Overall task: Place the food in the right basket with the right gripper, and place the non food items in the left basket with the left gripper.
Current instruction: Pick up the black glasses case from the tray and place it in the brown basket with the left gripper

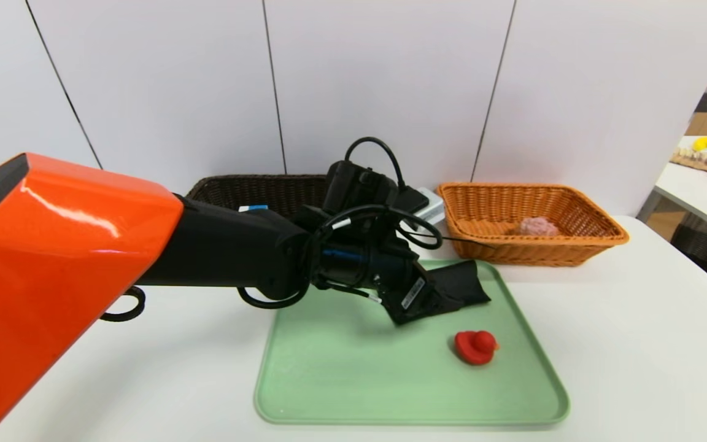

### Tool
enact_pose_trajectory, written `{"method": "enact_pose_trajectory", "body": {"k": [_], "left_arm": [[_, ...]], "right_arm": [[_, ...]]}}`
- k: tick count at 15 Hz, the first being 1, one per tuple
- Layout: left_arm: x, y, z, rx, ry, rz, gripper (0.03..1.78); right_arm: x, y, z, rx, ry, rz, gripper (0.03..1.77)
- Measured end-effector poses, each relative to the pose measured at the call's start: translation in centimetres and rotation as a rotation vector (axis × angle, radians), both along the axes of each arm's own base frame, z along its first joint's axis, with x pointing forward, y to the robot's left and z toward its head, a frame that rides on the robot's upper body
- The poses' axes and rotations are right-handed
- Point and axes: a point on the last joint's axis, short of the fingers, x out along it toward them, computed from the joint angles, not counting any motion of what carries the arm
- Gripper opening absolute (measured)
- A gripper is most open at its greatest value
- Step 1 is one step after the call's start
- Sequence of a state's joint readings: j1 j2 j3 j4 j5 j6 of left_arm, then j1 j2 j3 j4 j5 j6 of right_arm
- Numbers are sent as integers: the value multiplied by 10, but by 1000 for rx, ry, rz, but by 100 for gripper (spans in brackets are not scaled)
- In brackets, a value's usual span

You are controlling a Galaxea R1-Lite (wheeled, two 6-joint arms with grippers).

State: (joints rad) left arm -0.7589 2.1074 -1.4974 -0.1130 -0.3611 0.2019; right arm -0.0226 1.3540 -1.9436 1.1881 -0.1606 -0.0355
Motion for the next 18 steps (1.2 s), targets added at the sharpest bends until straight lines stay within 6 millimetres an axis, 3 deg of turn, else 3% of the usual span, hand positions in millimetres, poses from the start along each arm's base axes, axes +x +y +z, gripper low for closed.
{"method": "enact_pose_trajectory", "body": {"k": [9, 12, 18], "left_arm": [[17, -5, -21, 31, 10, 10, 169], [21, -6, -23, 33, 3, 9, 169], [30, -12, -36, 46, 9, 10, 169]], "right_arm": [[4, -6, -53, 50, 244, -27, 169], [11, -7, -72, 46, 235, -30, 169], [13, -7, -80, 48, 228, -27, 169]]}}
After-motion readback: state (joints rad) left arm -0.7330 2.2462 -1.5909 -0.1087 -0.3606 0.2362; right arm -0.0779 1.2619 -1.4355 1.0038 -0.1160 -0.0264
